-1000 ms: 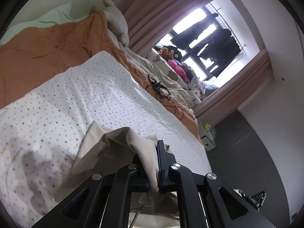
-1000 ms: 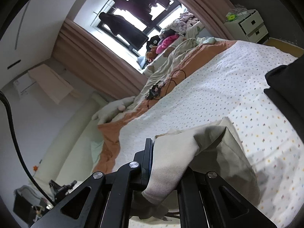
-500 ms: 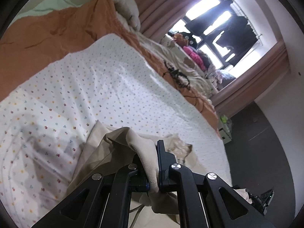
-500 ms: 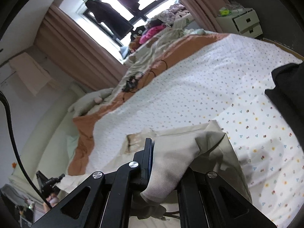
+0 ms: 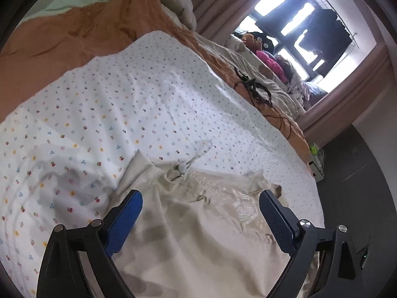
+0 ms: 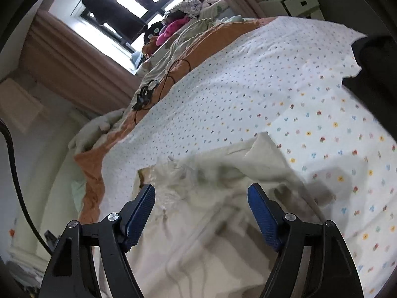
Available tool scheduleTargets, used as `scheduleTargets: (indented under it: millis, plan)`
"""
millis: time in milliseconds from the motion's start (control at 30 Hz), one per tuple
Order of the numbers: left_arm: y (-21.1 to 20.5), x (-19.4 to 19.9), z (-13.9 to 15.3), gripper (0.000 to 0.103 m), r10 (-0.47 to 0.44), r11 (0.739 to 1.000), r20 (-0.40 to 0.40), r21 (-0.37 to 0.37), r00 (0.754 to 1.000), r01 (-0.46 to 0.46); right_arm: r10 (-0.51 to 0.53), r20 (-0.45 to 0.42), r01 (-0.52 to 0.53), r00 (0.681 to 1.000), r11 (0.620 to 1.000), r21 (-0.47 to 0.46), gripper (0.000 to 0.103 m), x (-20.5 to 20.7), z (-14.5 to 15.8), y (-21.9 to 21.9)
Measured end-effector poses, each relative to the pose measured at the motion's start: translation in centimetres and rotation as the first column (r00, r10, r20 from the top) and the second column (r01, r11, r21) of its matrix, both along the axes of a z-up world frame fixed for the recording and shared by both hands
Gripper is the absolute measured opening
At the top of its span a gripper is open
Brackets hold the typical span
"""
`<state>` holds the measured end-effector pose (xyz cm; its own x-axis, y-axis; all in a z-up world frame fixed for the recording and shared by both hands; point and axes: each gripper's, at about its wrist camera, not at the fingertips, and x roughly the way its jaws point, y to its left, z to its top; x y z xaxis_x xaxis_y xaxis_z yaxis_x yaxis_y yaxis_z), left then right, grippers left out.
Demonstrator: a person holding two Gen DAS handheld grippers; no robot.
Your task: Fold large clothes
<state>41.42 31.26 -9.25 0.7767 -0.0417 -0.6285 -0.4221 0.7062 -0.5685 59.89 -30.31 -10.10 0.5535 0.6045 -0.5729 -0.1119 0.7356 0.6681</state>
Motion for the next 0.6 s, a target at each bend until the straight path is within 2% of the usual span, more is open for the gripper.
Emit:
scheduleTargets:
  millis: [267, 600]
  plan:
    - [-1.1, -2.9, -0.1, 0.095, -0.01, 1.0, -0.008, -0.004, 1.0, 0.01, 0.078, -0.001, -0.078, 0.997, 0.995, -0.055, 0.077, -2.7, 0.7, 3.7]
    - [-1.9, -8.4, -0.3, 0.094, 0.014, 0.999, -0.029, 0.032, 0.999, -0.013, 0.241, -0.003, -0.237, 0.971, 0.954, -0.183, 0.076, -5.6, 1.6, 14.2]
